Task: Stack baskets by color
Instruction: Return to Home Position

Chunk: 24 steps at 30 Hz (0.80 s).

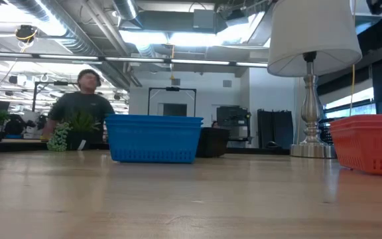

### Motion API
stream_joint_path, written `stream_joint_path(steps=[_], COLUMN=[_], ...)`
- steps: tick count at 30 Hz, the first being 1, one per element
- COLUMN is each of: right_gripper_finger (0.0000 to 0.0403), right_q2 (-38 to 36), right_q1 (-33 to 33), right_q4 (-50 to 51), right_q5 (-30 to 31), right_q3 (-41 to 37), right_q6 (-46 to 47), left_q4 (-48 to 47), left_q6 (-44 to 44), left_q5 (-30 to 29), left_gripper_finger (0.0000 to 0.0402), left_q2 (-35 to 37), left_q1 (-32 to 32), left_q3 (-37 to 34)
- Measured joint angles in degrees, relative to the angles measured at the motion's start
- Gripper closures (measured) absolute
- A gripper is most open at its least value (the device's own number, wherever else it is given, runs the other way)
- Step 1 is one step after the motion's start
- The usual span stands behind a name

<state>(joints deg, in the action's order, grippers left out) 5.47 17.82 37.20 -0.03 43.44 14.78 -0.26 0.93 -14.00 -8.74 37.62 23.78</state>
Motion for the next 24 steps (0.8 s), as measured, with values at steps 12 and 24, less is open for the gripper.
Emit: stream_joint_path(steps=[12, 24], right_gripper_finger=[0.0403, 0.0403], right_q2=[-5.13, -5.17], right_q1=[-0.02, -0.02], right_q4=[2.95, -18.81], right_q5=[4.50, 3.44], right_q3=[-0.81, -17.57], right_q6=[-0.27, -6.06], left_q4=[3.49, 18.92], left_q6=[-1.32, 1.37], left_q5=[-1.45, 0.09], left_gripper_finger=[0.0401, 0.0401], left_q2=[8.58, 8.58], left_q1=[-3.28, -9.16], left_q3=[-8.49, -23.36])
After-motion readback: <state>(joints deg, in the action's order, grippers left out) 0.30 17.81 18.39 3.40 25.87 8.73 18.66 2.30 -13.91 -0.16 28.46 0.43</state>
